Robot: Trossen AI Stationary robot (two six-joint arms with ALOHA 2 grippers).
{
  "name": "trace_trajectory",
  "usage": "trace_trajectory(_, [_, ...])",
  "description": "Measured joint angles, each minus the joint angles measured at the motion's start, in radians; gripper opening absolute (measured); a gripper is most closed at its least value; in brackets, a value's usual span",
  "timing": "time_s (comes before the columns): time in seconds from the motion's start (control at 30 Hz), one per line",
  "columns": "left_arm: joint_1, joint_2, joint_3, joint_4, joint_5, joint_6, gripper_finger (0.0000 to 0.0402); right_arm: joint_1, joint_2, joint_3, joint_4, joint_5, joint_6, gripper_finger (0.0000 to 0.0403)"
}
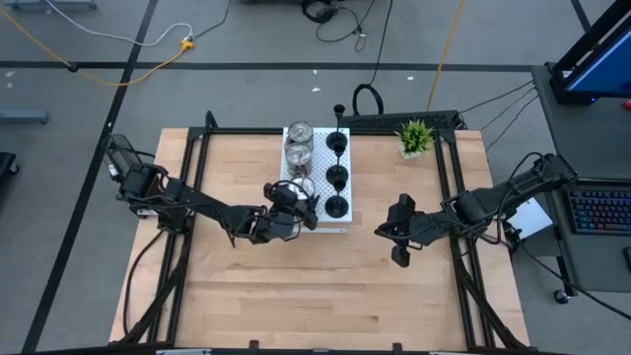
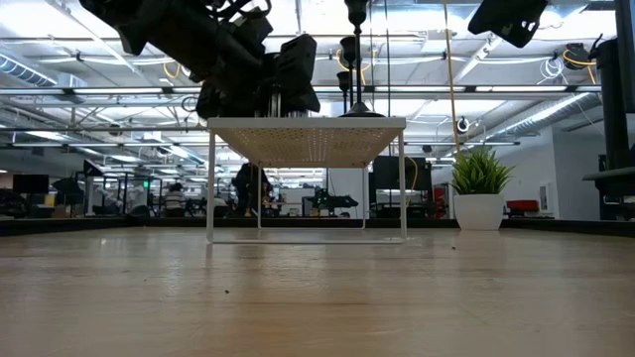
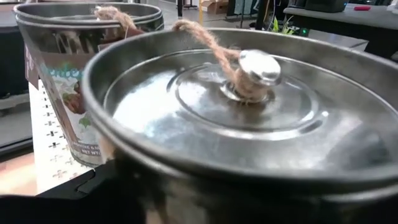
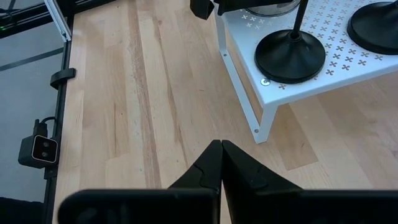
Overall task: Pick & Place candle stick holders
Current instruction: Put the silver scented candle on the shelf aligned with the other silver scented candles
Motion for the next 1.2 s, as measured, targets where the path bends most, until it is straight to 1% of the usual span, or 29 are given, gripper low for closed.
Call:
trace_trajectory(0.13, [0.000, -0.004, 0.000, 0.006, -0.014, 0.027, 0.0392, 0.000, 0.000, 0.000, 0.000, 0.000, 0.002, 0.0000])
trace_trajectory(0.37, [-0.001, -0.051, 0.000, 0.008, -0.028, 0.094, 0.0392, 0.000, 0.000, 0.000, 0.000, 0.000, 0.002, 0.0000])
trace_trajectory(0.63, [0.000, -0.071, 0.000, 0.012, -0.026, 0.120, 0.0393, 0.000, 0.000, 0.000, 0.000, 0.000, -0.014, 0.0000])
trace_trajectory(0.8, [0.000, -0.071, 0.000, 0.049, -0.025, 0.141, 0.0393, 0.000, 0.000, 0.000, 0.000, 0.000, -0.016, 0.0000])
trace_trajectory(1.03, [0.000, -0.071, 0.000, 0.146, -0.027, 0.259, 0.0393, 0.000, 0.000, 0.000, 0.000, -0.001, -0.014, 0.0000])
trace_trajectory(1.2, [-0.002, -0.071, 0.000, 0.177, -0.067, 0.314, 0.0393, 0.000, 0.000, 0.000, 0.000, -0.002, -0.015, 0.0000])
